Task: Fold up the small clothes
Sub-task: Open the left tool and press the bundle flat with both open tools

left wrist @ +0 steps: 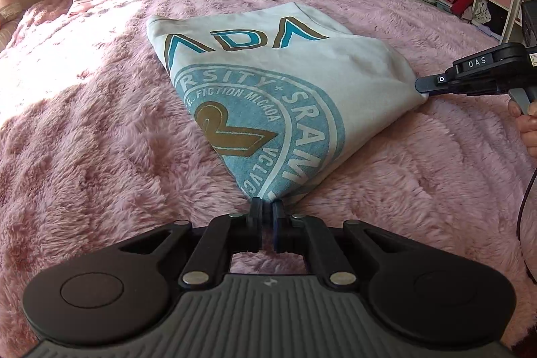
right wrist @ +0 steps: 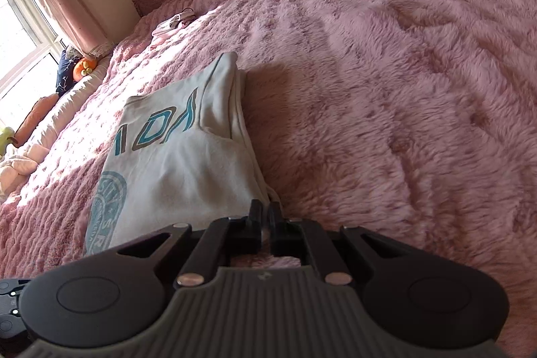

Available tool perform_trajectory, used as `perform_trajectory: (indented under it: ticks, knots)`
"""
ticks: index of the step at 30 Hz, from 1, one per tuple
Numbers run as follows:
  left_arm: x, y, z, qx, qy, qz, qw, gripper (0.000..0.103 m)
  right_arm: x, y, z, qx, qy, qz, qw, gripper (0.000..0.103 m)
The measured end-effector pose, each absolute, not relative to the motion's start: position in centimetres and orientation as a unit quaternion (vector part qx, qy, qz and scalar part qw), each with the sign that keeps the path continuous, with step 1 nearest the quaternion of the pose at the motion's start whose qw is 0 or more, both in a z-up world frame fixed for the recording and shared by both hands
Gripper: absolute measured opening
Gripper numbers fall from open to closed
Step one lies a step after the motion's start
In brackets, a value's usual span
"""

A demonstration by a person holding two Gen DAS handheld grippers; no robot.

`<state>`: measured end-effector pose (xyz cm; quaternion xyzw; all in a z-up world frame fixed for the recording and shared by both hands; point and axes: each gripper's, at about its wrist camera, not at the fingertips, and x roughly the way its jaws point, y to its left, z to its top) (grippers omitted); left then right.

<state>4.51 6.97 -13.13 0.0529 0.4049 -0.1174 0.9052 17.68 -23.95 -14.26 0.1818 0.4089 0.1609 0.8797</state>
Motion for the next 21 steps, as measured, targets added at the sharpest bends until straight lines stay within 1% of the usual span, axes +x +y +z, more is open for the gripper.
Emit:
perform_trajectory:
  ticks: [1,3,5,6,9,10,11,12,17,21]
  knots:
    - [4.3,7.1,-12.9,0.054,0.406,-0.118,0.905,0.006,17.6,-24.1,-14.6,0.192,0.408,0.161,0.878,0.0]
    - [3.4,7.4,-12.4,0.06,0.41,-0.121,0.902,0.008,17.4,-24.6,-14.4,0.209,0.4,0.158,0.878,0.009]
    - [2.3,7.7,-11.6,0.054,0.403,-0.119,0.906,0.009,16.8,-25.2,-13.5,0.231,0.378,0.157,0.883,0.012]
    - [2.0,8.0,-11.0,0.04,0.399,-0.12,0.908,0.009,16.4,-25.4,-12.8,0.237,0.363,0.164,0.886,0.014]
    - [2.2,8.6,-9.3,-0.022,0.365,-0.116,0.924,0.017,15.8,-24.7,-11.0,0.231,0.333,0.201,0.892,0.021]
    - [2.6,8.7,-8.8,-0.043,0.35,-0.116,0.928,0.024,15.7,-23.9,-10.4,0.219,0.329,0.219,0.892,0.022]
    - [3.1,8.7,-8.4,-0.065,0.337,-0.119,0.932,0.028,15.7,-23.3,-10.1,0.208,0.329,0.23,0.892,0.022]
    - [3.8,8.7,-8.3,-0.083,0.331,-0.121,0.932,0.03,15.8,-22.3,-9.9,0.19,0.329,0.243,0.893,0.022]
    - [6.6,8.3,-9.8,-0.146,0.344,-0.124,0.919,0.03,16.2,-20.1,-10.9,0.159,0.35,0.252,0.888,0.022]
    - [6.9,7.9,-11.7,-0.141,0.371,-0.106,0.912,0.03,16.7,-20.3,-12.5,0.154,0.372,0.225,0.887,0.023]
